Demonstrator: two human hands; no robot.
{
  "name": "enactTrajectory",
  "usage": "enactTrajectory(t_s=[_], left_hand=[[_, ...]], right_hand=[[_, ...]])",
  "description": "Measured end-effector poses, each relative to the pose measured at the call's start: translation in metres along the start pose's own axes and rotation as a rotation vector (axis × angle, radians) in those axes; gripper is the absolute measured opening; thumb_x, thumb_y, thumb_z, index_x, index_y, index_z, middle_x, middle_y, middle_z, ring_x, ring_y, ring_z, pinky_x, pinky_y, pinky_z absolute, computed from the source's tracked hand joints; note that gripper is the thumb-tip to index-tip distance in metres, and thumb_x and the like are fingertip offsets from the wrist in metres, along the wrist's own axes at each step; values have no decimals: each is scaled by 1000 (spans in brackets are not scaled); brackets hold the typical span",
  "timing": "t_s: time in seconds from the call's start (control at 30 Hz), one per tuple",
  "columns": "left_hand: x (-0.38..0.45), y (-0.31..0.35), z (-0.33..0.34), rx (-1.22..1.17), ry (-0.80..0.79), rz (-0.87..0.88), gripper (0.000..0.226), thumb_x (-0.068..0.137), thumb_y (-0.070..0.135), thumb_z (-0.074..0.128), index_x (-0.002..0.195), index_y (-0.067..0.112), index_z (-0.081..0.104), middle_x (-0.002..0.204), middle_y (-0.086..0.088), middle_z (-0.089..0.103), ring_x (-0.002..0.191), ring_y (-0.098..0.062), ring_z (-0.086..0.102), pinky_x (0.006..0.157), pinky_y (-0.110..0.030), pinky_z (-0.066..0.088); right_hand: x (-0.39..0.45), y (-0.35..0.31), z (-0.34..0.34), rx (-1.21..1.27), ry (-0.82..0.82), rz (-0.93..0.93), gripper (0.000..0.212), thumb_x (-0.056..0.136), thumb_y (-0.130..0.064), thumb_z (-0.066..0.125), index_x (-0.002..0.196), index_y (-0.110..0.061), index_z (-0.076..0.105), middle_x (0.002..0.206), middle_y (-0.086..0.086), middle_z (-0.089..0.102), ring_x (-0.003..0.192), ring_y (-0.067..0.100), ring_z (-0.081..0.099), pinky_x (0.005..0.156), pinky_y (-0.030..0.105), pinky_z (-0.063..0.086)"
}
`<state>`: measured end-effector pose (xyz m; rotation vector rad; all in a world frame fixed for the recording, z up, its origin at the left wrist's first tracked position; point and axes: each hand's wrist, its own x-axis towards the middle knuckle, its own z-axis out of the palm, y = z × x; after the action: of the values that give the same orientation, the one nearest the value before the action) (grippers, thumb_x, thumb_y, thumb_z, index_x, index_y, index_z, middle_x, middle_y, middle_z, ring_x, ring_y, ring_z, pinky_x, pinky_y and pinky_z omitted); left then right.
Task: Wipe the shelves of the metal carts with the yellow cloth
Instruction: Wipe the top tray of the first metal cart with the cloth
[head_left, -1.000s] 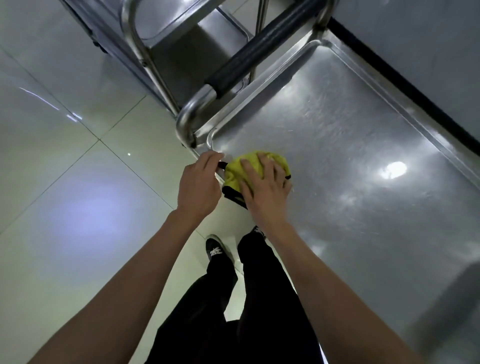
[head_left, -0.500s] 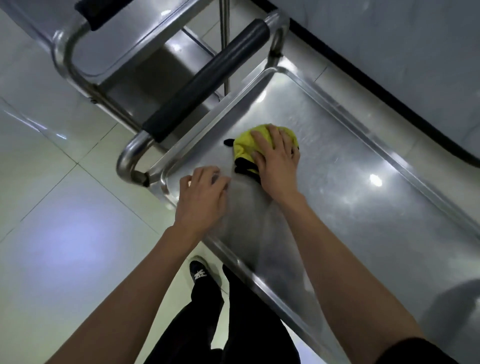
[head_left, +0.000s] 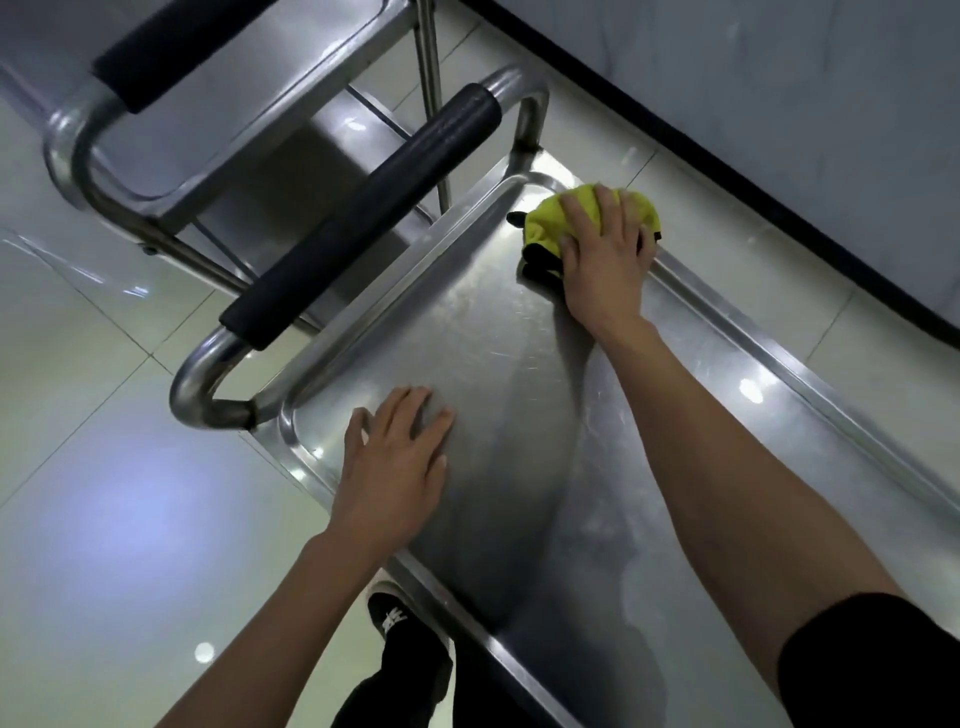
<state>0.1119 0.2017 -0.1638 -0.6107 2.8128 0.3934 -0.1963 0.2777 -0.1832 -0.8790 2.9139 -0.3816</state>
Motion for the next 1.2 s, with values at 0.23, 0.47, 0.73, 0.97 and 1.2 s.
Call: enactTrajectory(t_s=[0.23, 0.47, 0.73, 0.97, 1.2], left_hand=[[-51, -24, 5, -44, 128, -109, 32, 91, 25, 59, 121, 26, 68, 134, 0, 54, 128, -25, 48, 102, -50, 40], [-108, -37, 25, -85, 178, -33, 42, 88, 13, 67, 130, 16, 64, 148, -4, 51, 141, -23, 44, 98, -44, 46], [-119, -50, 34, -32, 107, -32, 44, 94, 29, 54, 137, 22, 51, 151, 0, 44, 145, -19, 33, 90, -40, 44], [-123, -51, 33, 43, 131, -4, 49, 97, 35, 47, 144, 20, 47, 146, 1, 47, 131, -21, 45, 84, -39, 42], [-113, -43, 24, 34, 165, -21, 33, 100, 36, 44, 119, 19, 64, 137, 1, 53, 134, -20, 44, 91, -40, 40]], right_hand=[[-20, -31, 8, 93, -24, -19, 41, 102, -37, 38, 143, -35, 44, 157, 1, 31, 148, 26, 19, 118, 46, 14], [-85, -105, 25, 106, -131, -160, 44, 101, -34, 41, 145, -34, 43, 158, 2, 29, 147, 28, 20, 118, 45, 13], [-186, -198, 48, 111, -273, -473, 45, 96, -30, 47, 141, -36, 48, 158, -1, 32, 149, 25, 19, 118, 46, 16], [-190, -204, 45, 168, -339, -555, 40, 100, -36, 46, 139, -41, 49, 158, -8, 32, 150, 18, 14, 119, 43, 11], [-162, -187, 40, 147, -296, -545, 43, 102, -38, 43, 145, -39, 43, 160, -6, 28, 151, 18, 13, 119, 43, 13]])
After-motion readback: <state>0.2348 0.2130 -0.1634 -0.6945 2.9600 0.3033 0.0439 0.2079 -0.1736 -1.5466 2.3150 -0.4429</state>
